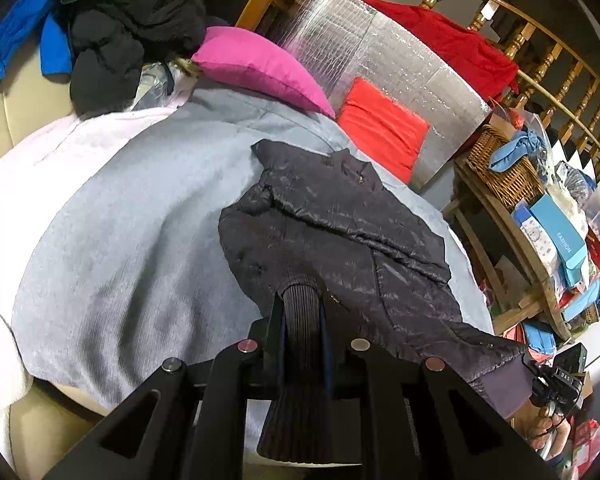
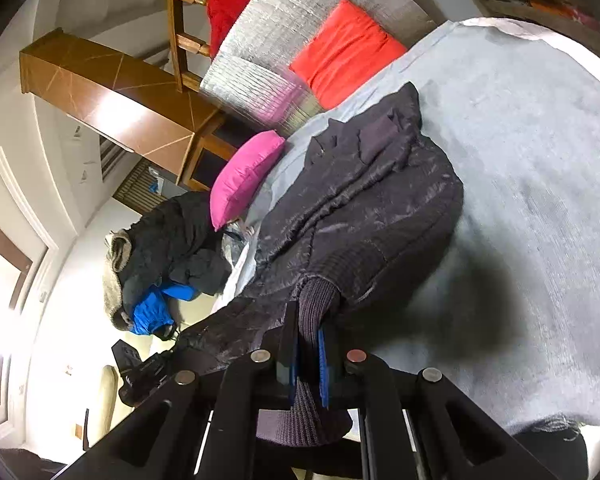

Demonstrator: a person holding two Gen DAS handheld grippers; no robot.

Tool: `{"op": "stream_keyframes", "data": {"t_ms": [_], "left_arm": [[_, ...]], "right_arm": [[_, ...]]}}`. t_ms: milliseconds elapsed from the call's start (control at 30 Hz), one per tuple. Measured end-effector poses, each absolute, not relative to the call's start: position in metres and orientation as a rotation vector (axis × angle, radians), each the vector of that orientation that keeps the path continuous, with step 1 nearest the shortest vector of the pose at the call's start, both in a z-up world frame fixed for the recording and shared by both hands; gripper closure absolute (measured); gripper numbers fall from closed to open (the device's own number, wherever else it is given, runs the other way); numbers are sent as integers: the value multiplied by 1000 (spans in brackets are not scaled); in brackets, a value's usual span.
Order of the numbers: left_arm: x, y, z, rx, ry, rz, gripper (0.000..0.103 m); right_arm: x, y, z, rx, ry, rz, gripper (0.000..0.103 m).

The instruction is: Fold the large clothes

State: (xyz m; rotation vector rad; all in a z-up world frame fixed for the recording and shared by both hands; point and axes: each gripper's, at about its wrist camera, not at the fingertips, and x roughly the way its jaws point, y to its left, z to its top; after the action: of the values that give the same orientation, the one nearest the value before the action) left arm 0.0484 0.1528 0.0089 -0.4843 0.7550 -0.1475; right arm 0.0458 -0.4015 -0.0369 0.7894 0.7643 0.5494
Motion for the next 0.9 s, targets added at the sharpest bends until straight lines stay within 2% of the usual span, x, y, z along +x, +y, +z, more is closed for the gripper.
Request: {"op": "stream_keyframes", "data": {"t_ms": [900], "left_arm": [[56,153,24,-459,722,-148,88]], "right_arm": [[49,-404,-27,804,719,569,94]]}}
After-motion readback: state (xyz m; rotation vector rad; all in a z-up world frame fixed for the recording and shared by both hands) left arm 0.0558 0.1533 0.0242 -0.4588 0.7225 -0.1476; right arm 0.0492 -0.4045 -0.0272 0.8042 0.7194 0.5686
